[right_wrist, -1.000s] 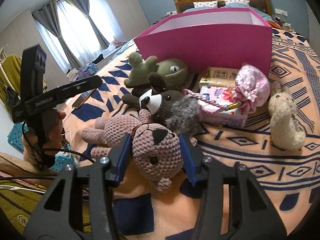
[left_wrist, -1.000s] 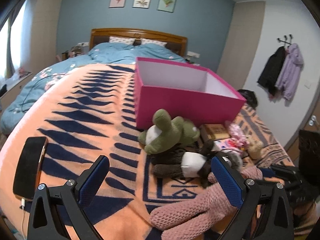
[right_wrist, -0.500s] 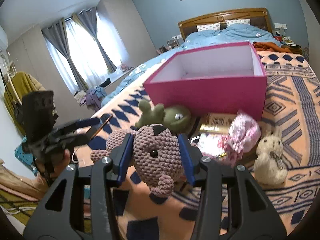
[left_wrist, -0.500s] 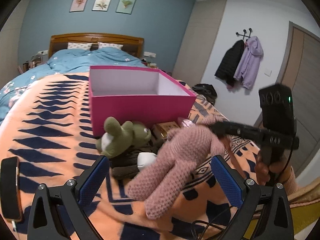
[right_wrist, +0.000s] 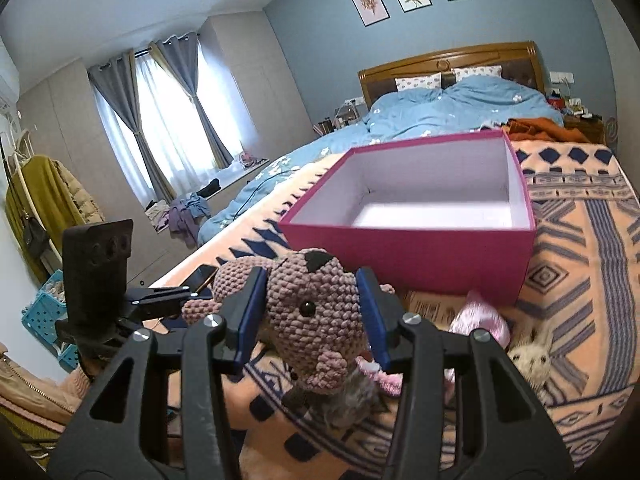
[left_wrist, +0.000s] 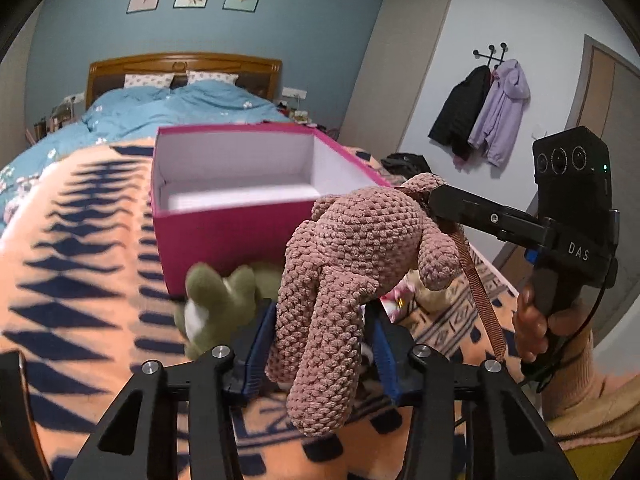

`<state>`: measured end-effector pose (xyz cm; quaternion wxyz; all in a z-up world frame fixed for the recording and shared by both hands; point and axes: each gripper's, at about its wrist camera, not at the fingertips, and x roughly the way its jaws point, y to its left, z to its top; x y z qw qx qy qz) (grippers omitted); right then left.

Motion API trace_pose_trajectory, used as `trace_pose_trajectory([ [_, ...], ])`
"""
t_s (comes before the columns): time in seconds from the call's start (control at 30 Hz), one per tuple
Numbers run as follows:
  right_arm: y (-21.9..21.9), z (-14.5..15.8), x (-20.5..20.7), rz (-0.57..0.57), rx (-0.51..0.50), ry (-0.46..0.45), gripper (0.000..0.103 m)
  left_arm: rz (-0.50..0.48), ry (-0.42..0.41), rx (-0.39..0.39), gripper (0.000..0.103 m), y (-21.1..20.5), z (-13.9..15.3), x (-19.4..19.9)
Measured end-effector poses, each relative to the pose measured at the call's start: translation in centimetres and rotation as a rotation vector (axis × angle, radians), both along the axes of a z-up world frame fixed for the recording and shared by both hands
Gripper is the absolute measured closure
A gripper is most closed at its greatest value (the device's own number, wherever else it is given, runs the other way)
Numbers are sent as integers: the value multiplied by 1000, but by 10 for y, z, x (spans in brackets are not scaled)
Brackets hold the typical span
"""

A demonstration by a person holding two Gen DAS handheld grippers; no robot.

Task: Organize objects
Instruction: 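Carry the pink knitted bear with the right gripper into the pink box and release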

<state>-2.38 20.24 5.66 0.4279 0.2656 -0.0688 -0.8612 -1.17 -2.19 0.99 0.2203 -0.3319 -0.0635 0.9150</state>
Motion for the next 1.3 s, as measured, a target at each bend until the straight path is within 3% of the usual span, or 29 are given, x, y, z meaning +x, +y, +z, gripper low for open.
trace_pose_trajectory([
  [0.33, -13, 34, -37, -8, -30, 80, 54, 70, 59, -61, 58, -11, 33, -47],
  [0.63, -31, 40, -79, -24, -22, 78, 54, 114, 49, -121, 59, -19, 36, -92],
  [0.97, -46, 26, -122, -31, 27, 32, 54, 151, 5, -199, 60, -24, 21, -130],
  [1.3, -60, -3, -145, -27, 92, -40, 55, 194, -21, -259, 60, -28, 8, -141],
])
